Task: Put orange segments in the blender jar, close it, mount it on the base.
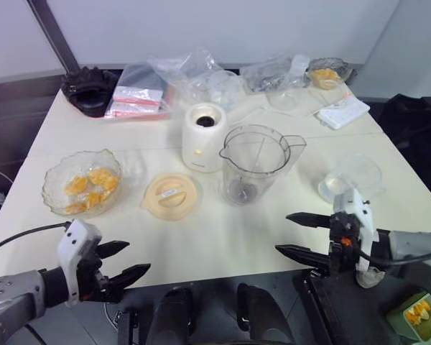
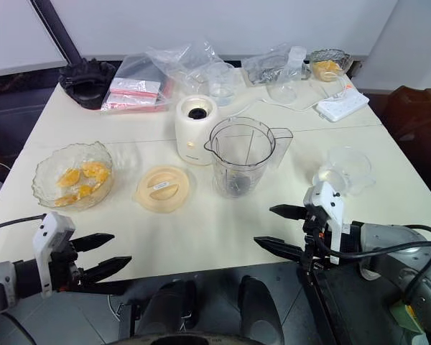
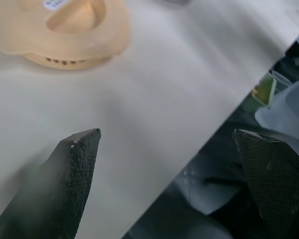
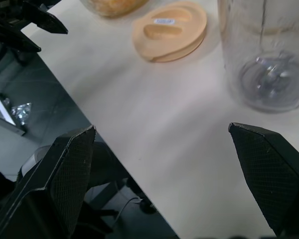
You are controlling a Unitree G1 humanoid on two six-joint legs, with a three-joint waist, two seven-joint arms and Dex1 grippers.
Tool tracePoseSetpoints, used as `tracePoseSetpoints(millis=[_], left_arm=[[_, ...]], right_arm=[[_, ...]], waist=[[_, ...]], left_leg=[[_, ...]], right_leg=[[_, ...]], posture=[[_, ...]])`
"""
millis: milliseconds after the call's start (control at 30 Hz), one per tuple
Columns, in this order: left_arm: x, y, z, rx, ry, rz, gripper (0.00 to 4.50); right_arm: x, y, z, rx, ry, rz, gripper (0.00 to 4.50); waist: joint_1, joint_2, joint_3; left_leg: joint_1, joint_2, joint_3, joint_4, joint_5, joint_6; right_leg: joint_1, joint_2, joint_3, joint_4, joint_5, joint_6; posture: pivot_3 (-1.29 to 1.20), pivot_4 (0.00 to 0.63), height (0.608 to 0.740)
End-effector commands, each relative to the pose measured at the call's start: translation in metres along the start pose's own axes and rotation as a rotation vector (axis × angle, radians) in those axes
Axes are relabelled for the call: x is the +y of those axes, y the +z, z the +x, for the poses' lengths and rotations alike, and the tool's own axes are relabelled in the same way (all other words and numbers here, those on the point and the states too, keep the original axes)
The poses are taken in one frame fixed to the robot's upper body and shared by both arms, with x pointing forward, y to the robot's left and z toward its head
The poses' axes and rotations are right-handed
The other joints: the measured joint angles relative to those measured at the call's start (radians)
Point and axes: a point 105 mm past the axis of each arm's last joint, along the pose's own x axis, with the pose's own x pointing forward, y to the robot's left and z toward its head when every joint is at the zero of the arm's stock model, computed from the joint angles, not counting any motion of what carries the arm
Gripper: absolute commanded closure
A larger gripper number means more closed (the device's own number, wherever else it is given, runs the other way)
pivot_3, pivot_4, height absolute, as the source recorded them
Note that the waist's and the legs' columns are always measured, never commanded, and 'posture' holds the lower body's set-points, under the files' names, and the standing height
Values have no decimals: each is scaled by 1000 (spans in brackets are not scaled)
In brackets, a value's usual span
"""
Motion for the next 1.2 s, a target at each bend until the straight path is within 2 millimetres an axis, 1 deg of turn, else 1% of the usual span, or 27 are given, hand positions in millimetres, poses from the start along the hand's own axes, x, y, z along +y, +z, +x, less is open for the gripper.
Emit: tracePoseSetpoints(millis=[33, 167, 600, 800, 967, 1067, 1100, 1200], left_arm=[[-4, 7, -1, -25, 0, 35, 64], [-1, 9, 1, -35, 16, 33, 64], [6, 8, -3, -15, 52, 53, 64], [17, 11, -6, -8, 99, 83, 64], [22, 16, -6, -16, 145, 82, 64], [20, 22, -5, -18, 133, 52, 64], [23, 28, -6, -21, 149, 76, 64], [57, 67, -20, 18, 302, 219, 64]], right_arm=[[6, 7, 2, -16, 21, -27, 0], [6, 9, 4, -21, 22, -31, 0], [8, 13, 10, -35, 37, -47, 0], [9, 14, 12, -37, 49, -47, 0], [8, 13, 13, -33, 53, -48, 0], [9, 13, 14, -30, 63, -47, 0], [10, 14, 15, -30, 71, -47, 0], [22, 26, 20, -45, 145, -75, 0]], waist=[[1, 0, 0], [3, 0, 0], [2, 0, 0], [3, 0, 0], [2, 0, 0], [3, 0, 0], [3, 0, 0], [8, -4, 2]], left_leg=[[0, 0, 0, 0, 0, 0], [0, -1, 2, 0, -1, -1], [0, -1, 3, 0, -1, -1], [0, -1, 3, 0, -1, -1], [0, -1, 3, 0, -1, -1], [0, -1, 2, 0, -1, -1], [1, -1, 2, 0, -1, -1], [2, -1, 3, 0, -1, -1]], right_leg=[[0, 0, 0, 0, 0, 0], [0, -1, 0, 0, 2, -3], [0, 0, 0, 3, 2, -3], [-1, 0, 0, 3, 2, -3], [0, 0, 0, 3, 2, -3], [0, 0, 0, 3, 2, -3], [0, 0, 0, 3, 2, -3], [-1, 1, 0, 5, 2, -3]], posture=[[0, 150, 740], [0, 150, 740], [0, 150, 740], [0, 150, 740], [0, 150, 740], [0, 150, 740], [0, 150, 740], [0, 150, 740]])
